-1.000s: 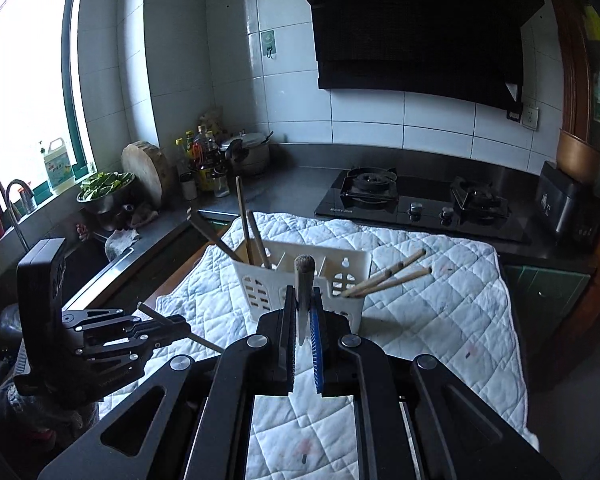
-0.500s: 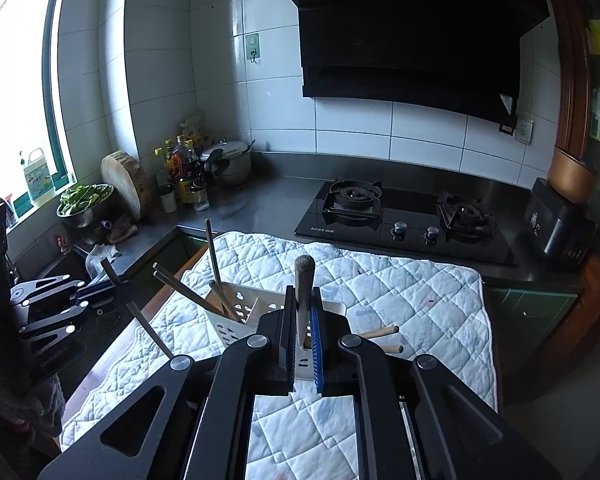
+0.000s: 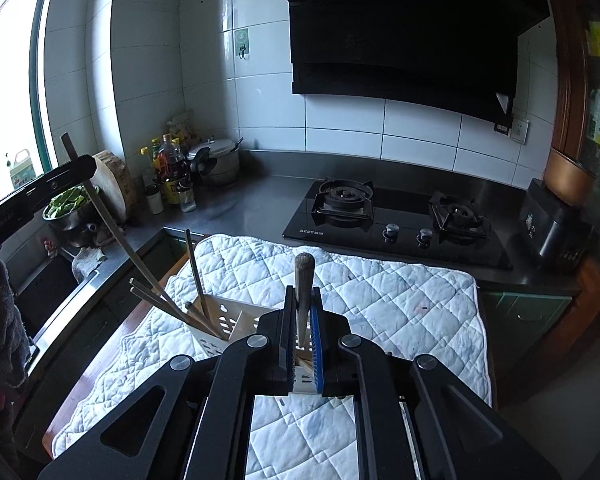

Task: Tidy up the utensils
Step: 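Lower the chopsticks into the holder and open both tools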

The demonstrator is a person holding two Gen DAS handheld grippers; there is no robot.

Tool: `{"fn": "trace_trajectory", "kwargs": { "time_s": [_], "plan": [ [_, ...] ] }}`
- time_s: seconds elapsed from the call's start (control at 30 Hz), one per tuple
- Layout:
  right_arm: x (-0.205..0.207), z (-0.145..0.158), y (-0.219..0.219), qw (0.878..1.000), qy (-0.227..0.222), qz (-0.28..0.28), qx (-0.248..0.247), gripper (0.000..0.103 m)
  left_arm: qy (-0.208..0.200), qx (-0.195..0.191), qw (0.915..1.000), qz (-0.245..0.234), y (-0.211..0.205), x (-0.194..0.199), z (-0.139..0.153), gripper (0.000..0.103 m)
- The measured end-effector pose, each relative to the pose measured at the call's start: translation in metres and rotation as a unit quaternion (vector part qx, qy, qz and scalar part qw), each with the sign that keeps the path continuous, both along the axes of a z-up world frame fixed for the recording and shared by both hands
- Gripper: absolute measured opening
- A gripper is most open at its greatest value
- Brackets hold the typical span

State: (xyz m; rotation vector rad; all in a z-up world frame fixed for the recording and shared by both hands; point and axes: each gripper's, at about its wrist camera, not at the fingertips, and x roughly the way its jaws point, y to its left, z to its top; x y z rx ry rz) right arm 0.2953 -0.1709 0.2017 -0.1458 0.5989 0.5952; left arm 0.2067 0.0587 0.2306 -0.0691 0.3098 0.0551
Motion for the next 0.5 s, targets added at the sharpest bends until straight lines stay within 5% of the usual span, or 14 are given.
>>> {"fn": "trace_trajectory", "kwargs": {
  "time_s": [0.37,0.5],
  "plan": [
    [0.01,-0.03,0.007,0.999,0.027,0.002,-0.017,0.007,0.07,-0.065,0.9953,-0.013,0.022,0.035,-0.062,0.005],
    [0.016,-0.04,0.01,0.999,0.036,0.003,-0.018,0.007,0.074,-0.061,0.9953,-0.018,0.023,0.031,-0.07,0.008]
  ]
}}
